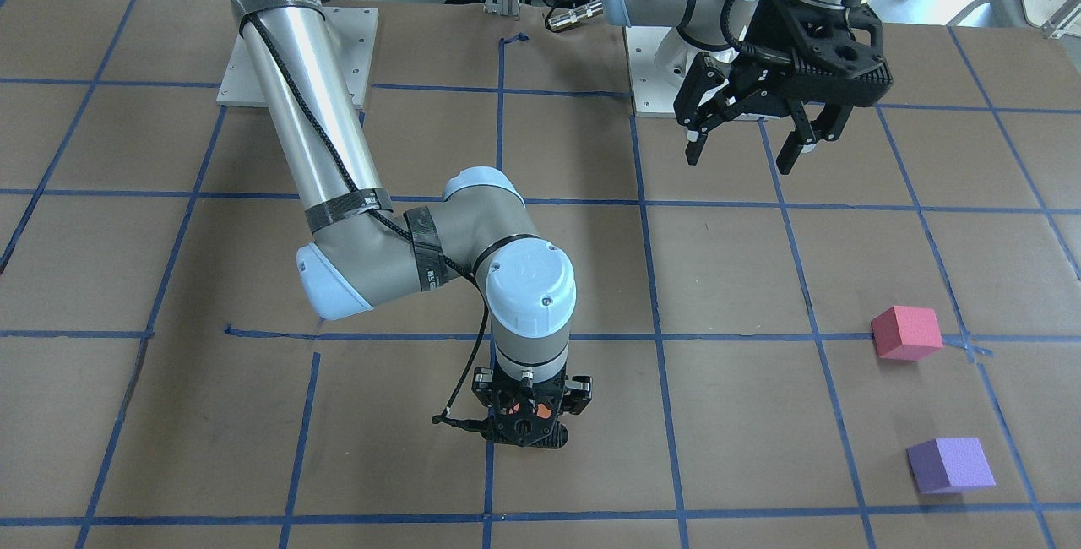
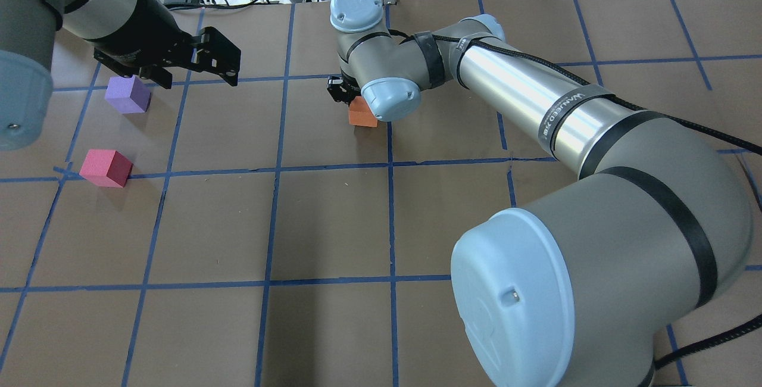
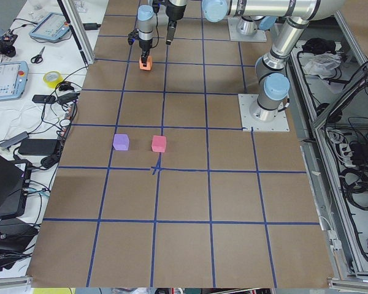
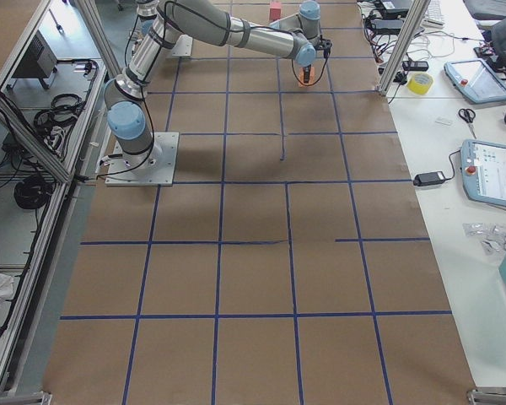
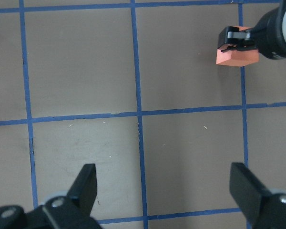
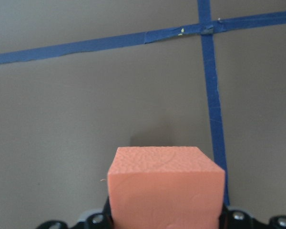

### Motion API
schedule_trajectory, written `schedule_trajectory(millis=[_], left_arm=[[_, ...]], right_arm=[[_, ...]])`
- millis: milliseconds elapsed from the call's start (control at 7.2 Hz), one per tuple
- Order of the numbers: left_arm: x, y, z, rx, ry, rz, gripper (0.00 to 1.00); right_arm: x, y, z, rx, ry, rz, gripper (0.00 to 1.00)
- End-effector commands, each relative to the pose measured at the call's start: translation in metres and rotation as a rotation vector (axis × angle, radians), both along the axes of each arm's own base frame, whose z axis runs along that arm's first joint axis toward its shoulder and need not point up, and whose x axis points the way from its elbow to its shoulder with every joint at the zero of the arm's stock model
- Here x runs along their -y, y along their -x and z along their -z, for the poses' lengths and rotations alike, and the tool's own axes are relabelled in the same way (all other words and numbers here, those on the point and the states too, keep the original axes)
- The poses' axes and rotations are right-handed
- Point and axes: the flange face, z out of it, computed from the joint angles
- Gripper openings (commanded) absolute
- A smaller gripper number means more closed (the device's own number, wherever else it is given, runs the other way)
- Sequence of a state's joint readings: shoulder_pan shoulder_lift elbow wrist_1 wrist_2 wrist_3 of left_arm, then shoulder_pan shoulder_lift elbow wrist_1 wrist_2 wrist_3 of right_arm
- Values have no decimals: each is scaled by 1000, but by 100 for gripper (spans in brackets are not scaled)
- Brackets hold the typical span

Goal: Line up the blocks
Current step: 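Carry the orange cube with the right gripper toward the table center, then release the orange cube and raise the right gripper back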

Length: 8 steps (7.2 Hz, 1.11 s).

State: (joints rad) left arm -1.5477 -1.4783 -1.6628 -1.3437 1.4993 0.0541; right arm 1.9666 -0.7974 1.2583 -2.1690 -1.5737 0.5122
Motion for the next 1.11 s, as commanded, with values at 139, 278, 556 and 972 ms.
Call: schedule_trajectory(millis=[139, 278, 556, 972], left_arm=[[0, 1, 1, -1, -2, 1, 100], [1, 1, 2, 1, -4, 1, 100], [1, 1, 0, -4, -1, 1, 100], [0, -4, -13, -8, 17, -23, 100]], right_arm=[[-5, -9, 2, 2, 5, -11, 100], [-6, -10, 1, 5, 2, -13, 100], [-13, -13, -28, 22, 8, -19, 100], [-17, 60, -132, 28, 0, -81, 100]])
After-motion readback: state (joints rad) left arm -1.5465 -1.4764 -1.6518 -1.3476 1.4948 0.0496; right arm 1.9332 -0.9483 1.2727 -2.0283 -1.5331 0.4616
